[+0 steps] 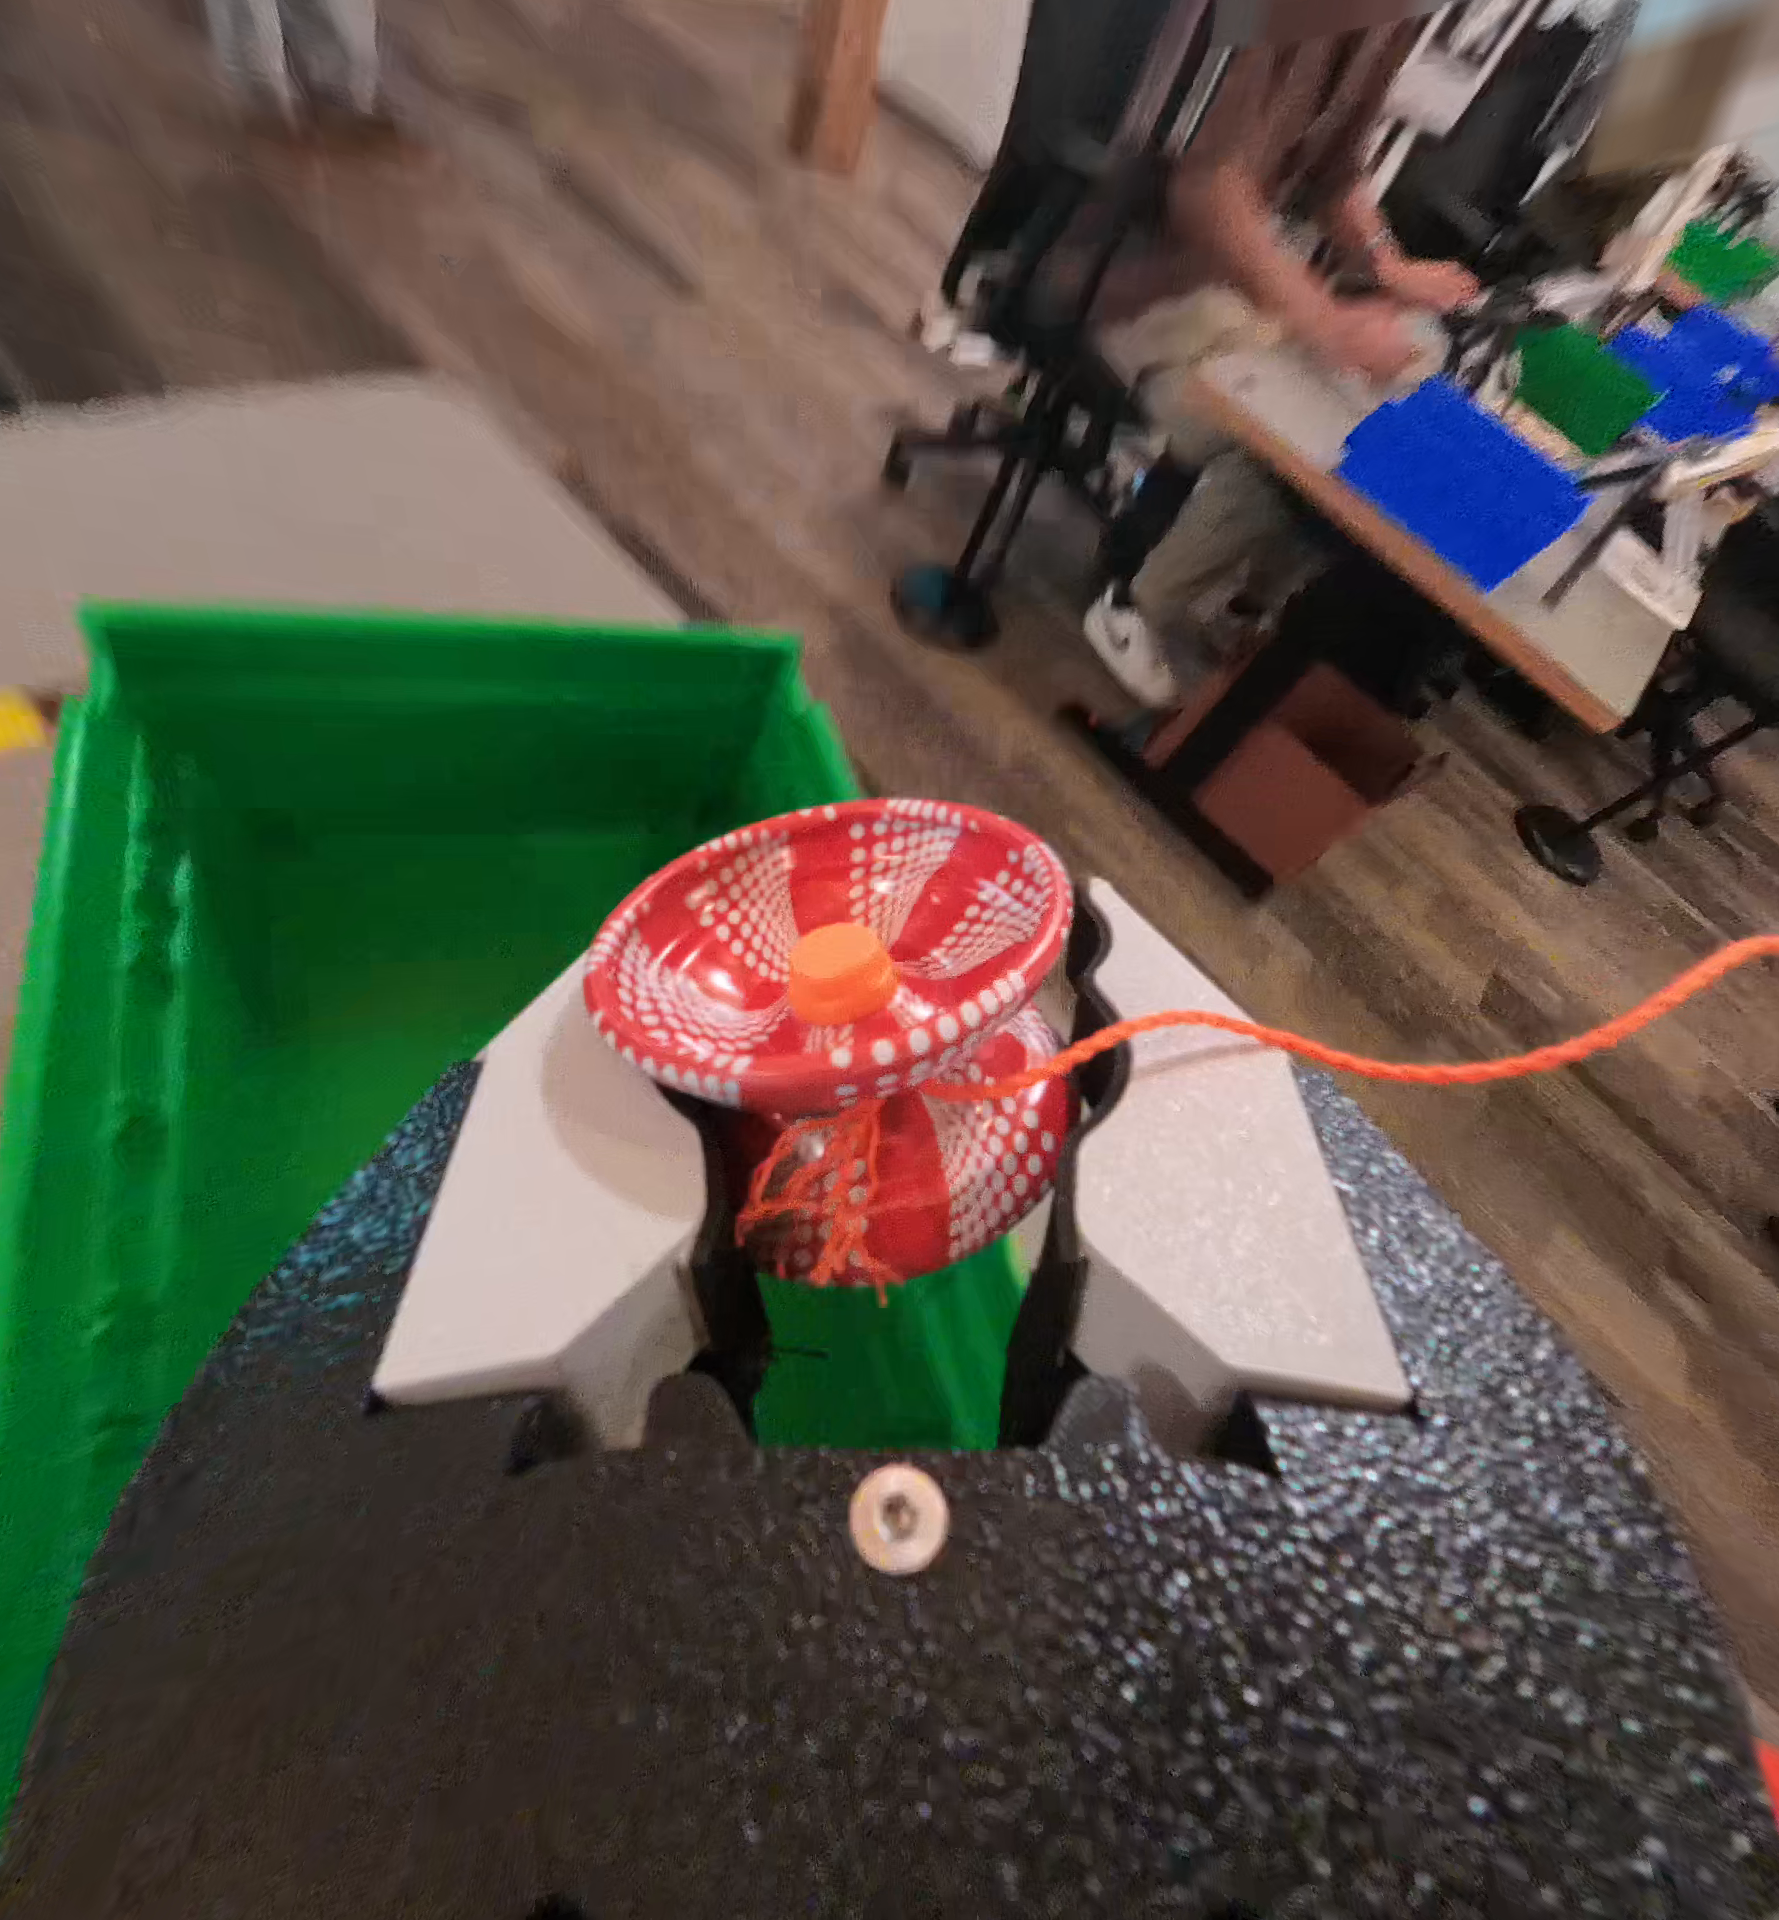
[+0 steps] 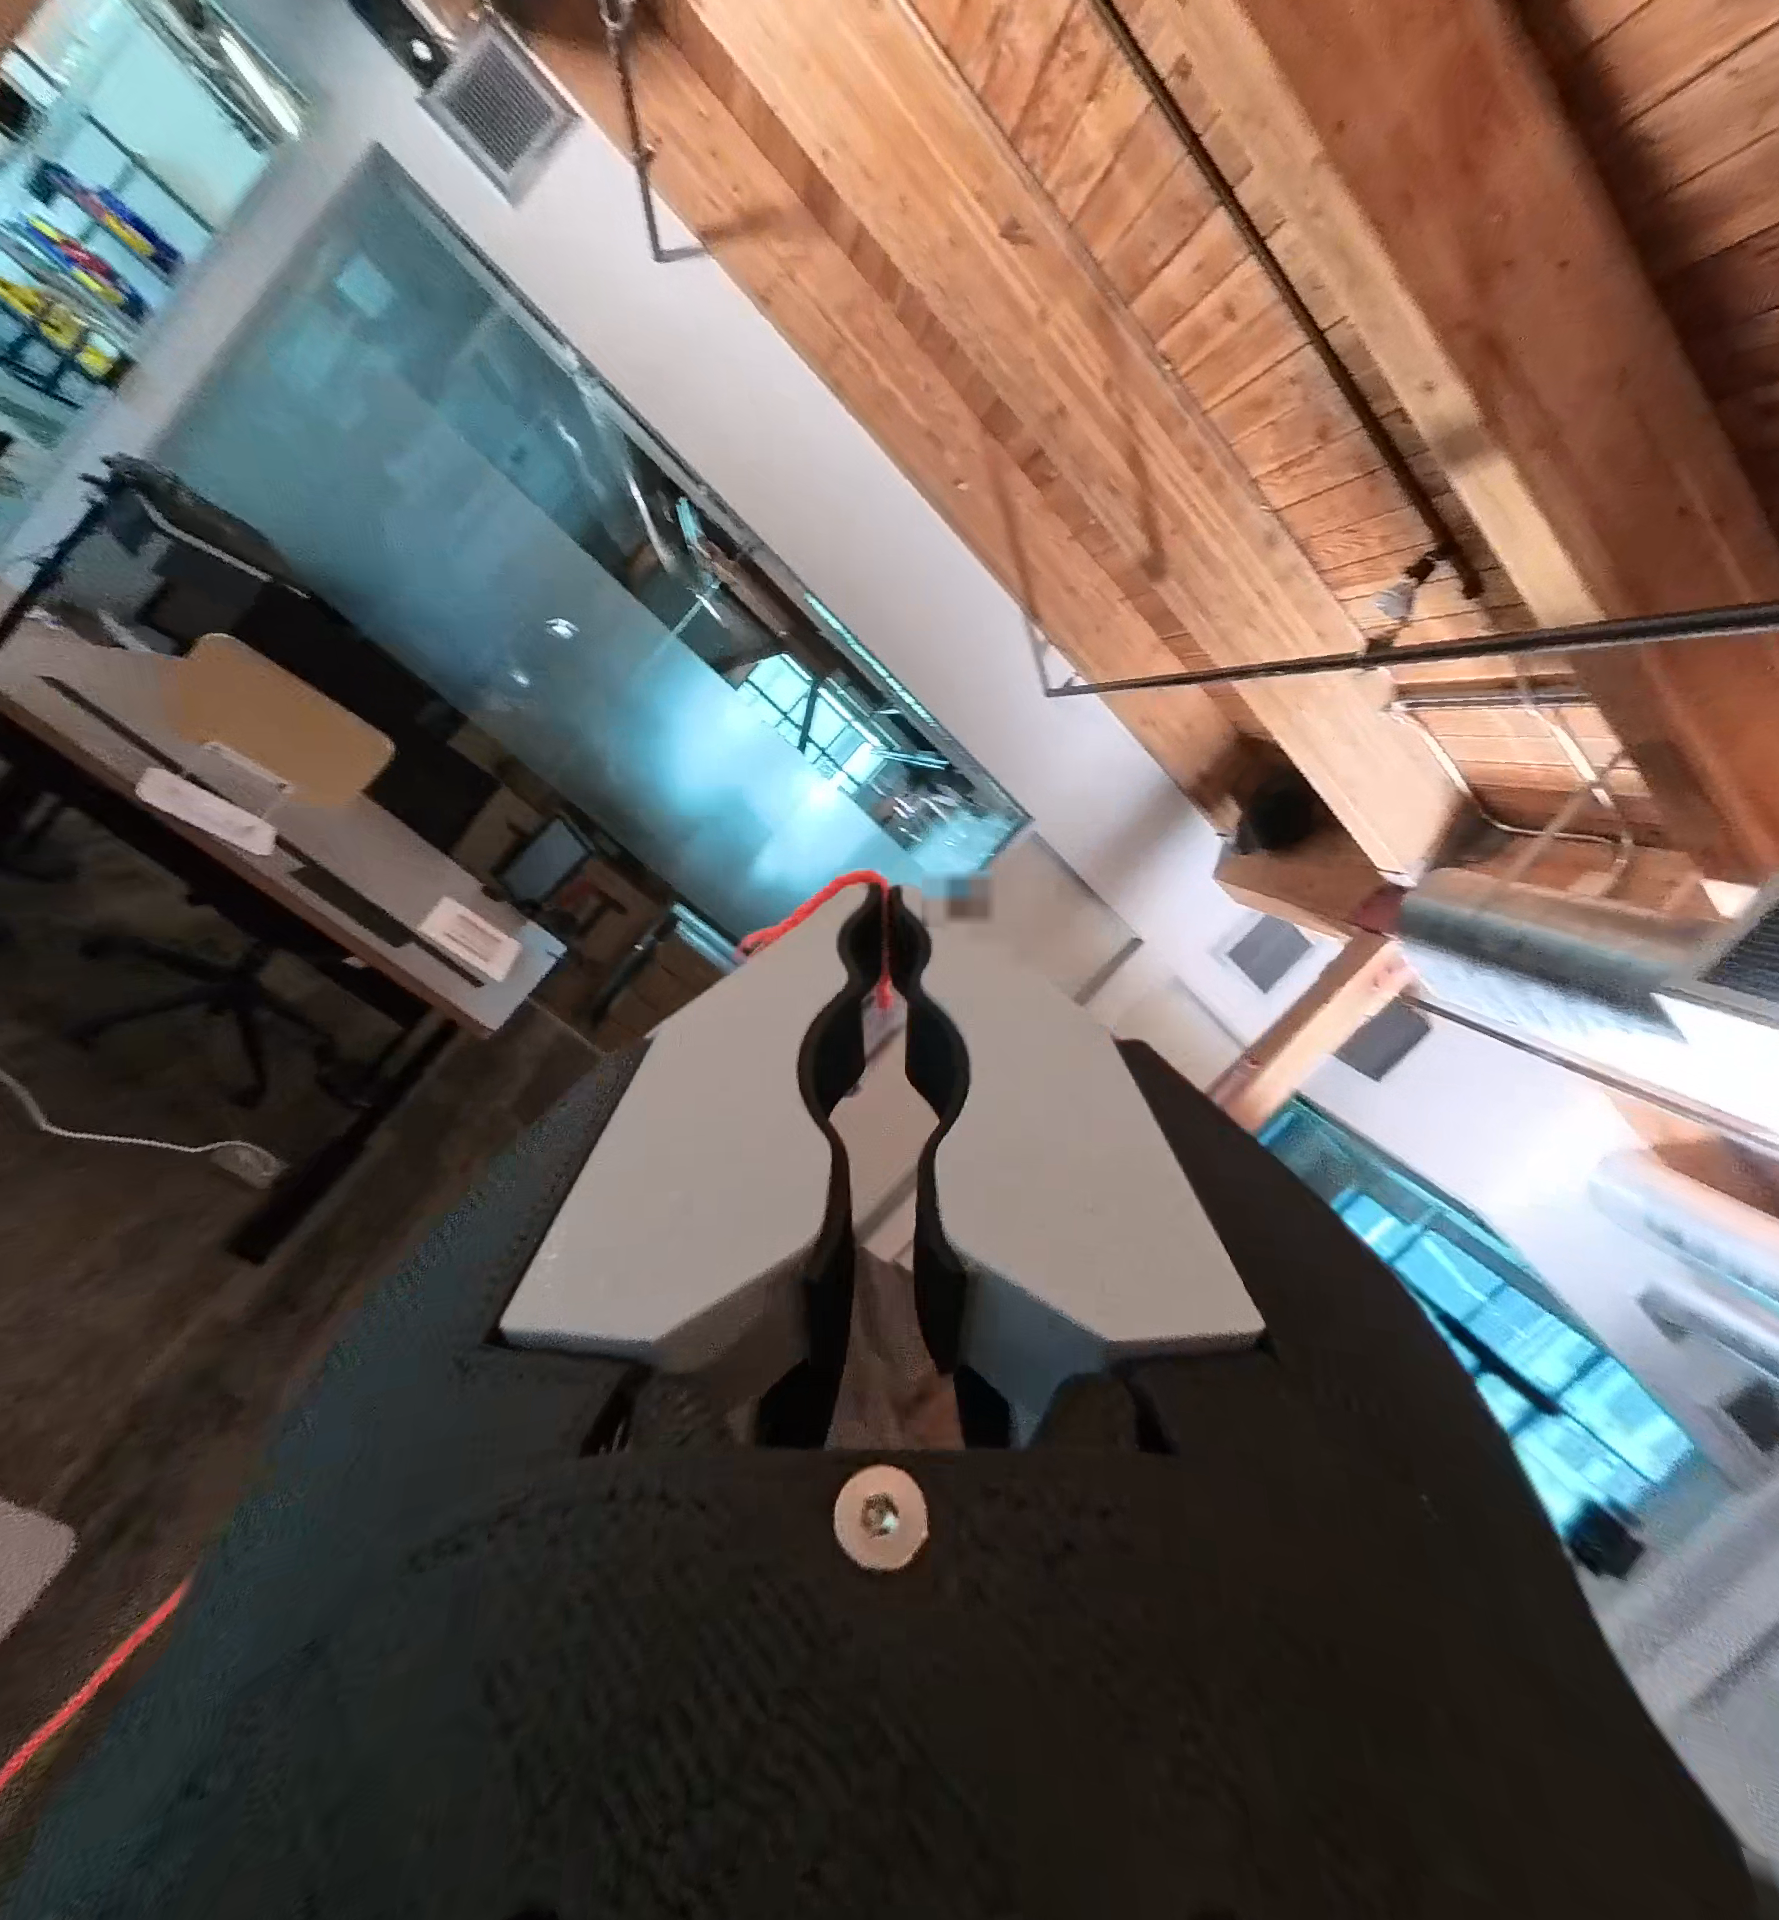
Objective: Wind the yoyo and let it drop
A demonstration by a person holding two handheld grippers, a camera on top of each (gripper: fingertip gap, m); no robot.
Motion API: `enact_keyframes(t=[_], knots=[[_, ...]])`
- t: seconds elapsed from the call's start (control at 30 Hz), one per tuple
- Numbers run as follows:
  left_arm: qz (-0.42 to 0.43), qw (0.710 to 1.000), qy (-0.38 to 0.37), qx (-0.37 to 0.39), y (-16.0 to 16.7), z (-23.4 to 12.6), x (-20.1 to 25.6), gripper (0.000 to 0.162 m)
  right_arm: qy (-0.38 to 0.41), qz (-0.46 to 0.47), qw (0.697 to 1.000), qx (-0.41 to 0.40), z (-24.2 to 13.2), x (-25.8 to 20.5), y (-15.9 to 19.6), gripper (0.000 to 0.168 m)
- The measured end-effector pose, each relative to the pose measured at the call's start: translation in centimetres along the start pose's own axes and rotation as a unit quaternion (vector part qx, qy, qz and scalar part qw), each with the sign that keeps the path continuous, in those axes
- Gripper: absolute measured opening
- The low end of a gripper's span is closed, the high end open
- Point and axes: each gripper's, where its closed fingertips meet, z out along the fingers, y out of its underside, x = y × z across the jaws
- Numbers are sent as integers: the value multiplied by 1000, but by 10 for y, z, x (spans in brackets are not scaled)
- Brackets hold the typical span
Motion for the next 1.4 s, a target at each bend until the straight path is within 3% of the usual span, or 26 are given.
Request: enact_keyframes(t=[0.1,0.23,0.33,0.43,0.53,0.67,0.77,0.8,0.83,0.93,0.97,1.03,1.17,1.27,1.33,1.4], knots=[[-42,990,-3,-132,35,6,-46,69,-76,37,996,-5,34,-62,16,0],[-39,958,-1,-285,78,5,-66,68,-203,81,976,-27,79,-182,60,0],[-3,929,-28,-368,101,0,-80,68,-298,123,945,-57,100,-284,116,0],[8,921,-40,-386,111,3,-86,68,-378,211,896,-97,101,-390,191,0],[33,917,-65,-393,121,4,-97,68,-413,235,863,-168,71,-497,294,0],[31,919,-62,-387,135,2,-100,71,-440,174,845,-250,-21,-630,419,0],[13,916,-30,-400,146,1,-95,91,-469,138,812,-320,-83,-705,486,0],[6,915,-17,-402,148,0,-91,97,-471,131,804,-339,-95,-719,501,0],[1,915,-2,-403,147,0,-87,105,-478,130,791,-359,-105,-732,511,13],[-1,919,48,-390,139,-6,-70,119,-521,180,721,-421,-133,-756,519,81],[-6,923,64,-380,133,-9,-65,124,-516,193,710,-439,-136,-757,523,98],[6,929,87,-359,122,-19,-59,132,-497,216,709,-450,-133,-752,526,113],[68,950,47,-300,90,-58,-74,142,-430,251,733,-464,-124,-729,529,130],[107,960,-120,-229,65,-101,-137,143,-325,303,754,-484,-125,-706,542,125],[82,944,-229,-222,71,-135,-187,147,-280,343,738,-509,-145,-708,555,118],[31,926,-263,-270,106,-159,-218,156,-284,382,705,-526,-169,-728,561,107]])
